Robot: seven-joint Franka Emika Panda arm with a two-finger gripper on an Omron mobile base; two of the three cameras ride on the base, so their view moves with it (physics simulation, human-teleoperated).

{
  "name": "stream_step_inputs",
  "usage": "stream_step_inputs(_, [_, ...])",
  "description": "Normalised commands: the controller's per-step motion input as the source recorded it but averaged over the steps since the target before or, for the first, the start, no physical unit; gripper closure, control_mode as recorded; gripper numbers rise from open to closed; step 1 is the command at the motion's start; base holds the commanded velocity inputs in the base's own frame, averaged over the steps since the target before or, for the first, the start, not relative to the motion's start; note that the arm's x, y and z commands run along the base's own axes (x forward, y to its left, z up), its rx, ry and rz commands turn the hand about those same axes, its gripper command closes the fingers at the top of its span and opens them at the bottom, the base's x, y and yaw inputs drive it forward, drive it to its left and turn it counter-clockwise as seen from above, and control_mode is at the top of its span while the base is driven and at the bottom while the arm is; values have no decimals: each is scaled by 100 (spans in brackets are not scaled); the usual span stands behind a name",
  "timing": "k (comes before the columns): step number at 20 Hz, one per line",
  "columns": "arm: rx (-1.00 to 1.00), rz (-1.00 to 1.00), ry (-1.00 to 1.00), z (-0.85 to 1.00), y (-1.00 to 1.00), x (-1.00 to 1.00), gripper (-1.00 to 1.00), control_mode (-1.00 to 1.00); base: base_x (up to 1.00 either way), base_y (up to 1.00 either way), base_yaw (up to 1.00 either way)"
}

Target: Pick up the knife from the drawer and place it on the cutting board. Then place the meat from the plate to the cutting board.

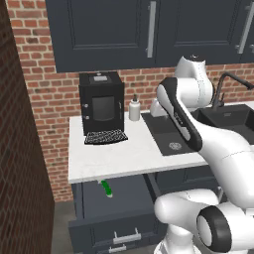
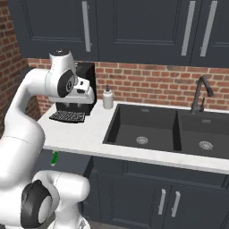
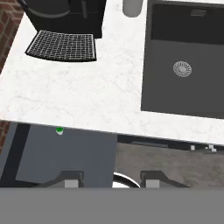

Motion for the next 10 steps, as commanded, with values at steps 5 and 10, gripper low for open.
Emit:
stream_step_inputs(5, [0,0,0,-6,-1,-33,-100,-100,0,0,0])
stream_step_inputs(10, [0,0,0,-25,-6,-65,-100,-100,0,0,0])
